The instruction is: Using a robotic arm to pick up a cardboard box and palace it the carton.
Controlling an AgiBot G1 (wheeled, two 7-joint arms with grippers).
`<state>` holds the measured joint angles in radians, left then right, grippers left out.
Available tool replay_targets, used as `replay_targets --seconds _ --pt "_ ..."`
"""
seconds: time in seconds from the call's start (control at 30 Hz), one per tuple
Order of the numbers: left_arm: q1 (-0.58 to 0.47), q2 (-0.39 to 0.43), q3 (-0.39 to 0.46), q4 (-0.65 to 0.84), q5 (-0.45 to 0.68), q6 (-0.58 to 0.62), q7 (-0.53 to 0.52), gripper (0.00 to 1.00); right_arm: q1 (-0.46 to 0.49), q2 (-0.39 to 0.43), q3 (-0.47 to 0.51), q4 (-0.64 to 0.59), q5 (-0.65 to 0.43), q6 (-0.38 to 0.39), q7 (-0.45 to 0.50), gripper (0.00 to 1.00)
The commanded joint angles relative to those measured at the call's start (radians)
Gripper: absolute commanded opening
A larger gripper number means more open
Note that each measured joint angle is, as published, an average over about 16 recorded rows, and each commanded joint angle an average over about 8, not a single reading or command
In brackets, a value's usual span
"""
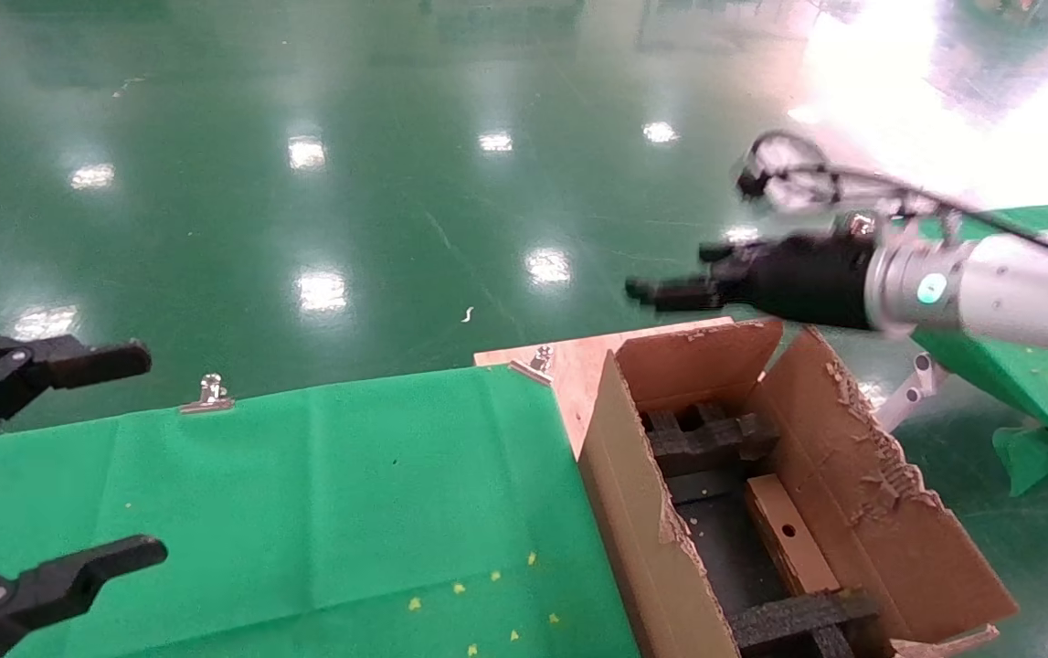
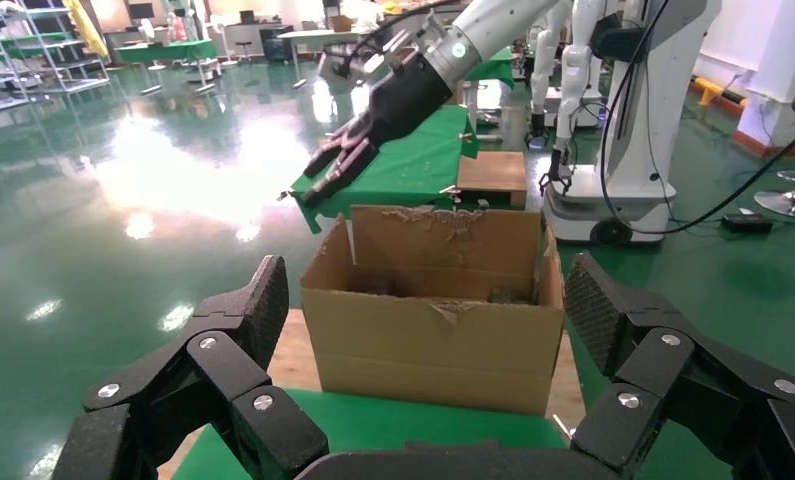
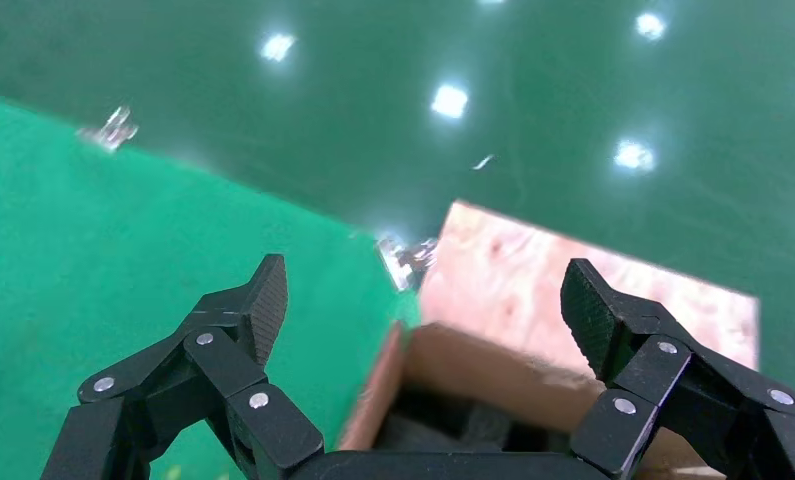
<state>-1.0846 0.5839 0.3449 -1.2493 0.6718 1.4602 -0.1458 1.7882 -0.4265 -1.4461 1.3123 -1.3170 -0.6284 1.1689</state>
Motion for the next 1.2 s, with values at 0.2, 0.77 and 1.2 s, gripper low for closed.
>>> replay_targets --seconds 0.2,0.77,1.2 --pt "0.0 0.0 0.0 0.0 0.0 0.0 0.0 1.0 -0.089 -0.023 0.146 -0.004 0.073 -0.109 -0.123 1.0" --pt "0.0 0.0 0.0 0.0 0.0 0.0 0.0 1.0 -0.314 -0.081 0.513 -0.012 0.258 -0.382 -0.432 1.0" --pt "0.0 0.0 0.0 0.0 0.0 0.0 0.0 1.0 -0.486 -0.126 0.794 -0.019 0.399 -0.59 -0.668 1.0"
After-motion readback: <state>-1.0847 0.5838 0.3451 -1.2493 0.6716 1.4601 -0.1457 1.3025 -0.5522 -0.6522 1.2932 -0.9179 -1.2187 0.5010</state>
